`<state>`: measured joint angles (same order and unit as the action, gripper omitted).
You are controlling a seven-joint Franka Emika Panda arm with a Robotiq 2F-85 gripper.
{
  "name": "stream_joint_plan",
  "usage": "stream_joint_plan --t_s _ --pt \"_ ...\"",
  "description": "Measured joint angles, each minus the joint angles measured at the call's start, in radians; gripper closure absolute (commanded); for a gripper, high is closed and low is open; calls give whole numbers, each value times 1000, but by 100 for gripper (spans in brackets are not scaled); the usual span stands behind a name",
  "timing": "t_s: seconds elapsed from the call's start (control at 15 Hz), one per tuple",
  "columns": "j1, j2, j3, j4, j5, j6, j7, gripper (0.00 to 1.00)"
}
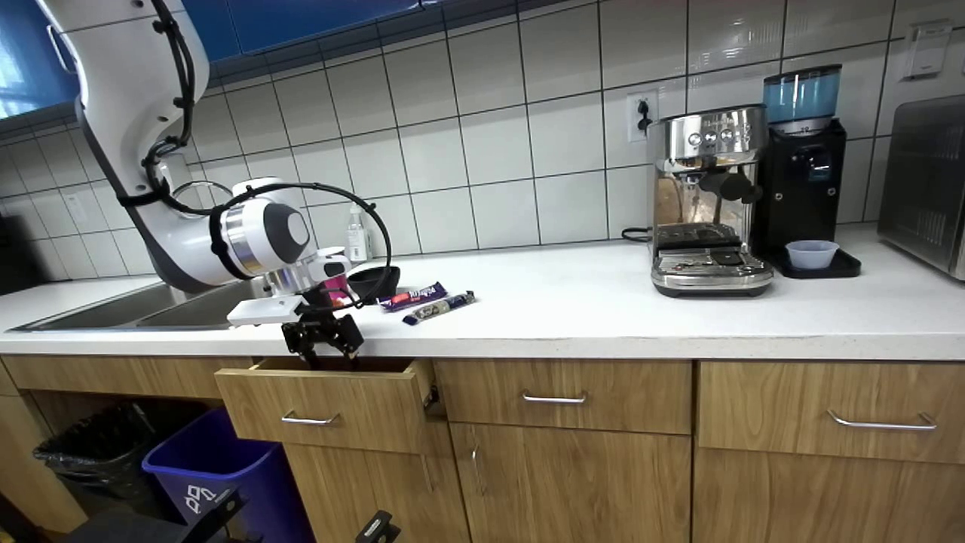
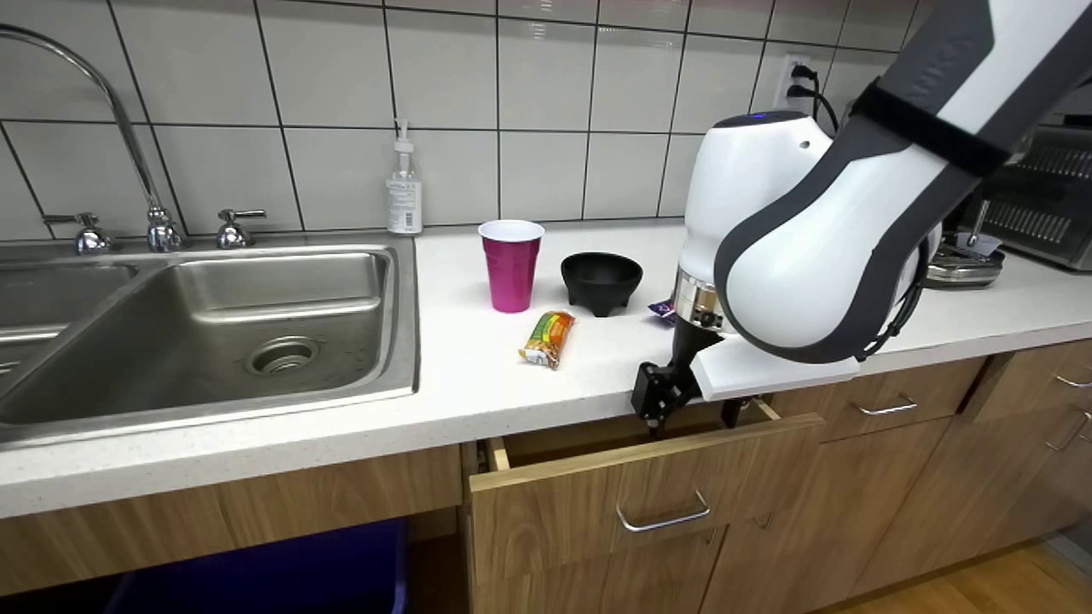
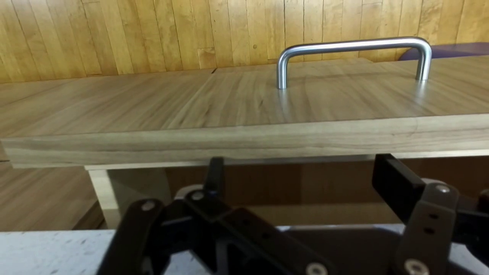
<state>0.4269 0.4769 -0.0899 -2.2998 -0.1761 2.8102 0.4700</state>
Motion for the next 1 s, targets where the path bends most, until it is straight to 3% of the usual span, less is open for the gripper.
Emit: stream_joint_plan --t_s 1.0 --pt "-2 10 -3 4 1 -3 -9 0"
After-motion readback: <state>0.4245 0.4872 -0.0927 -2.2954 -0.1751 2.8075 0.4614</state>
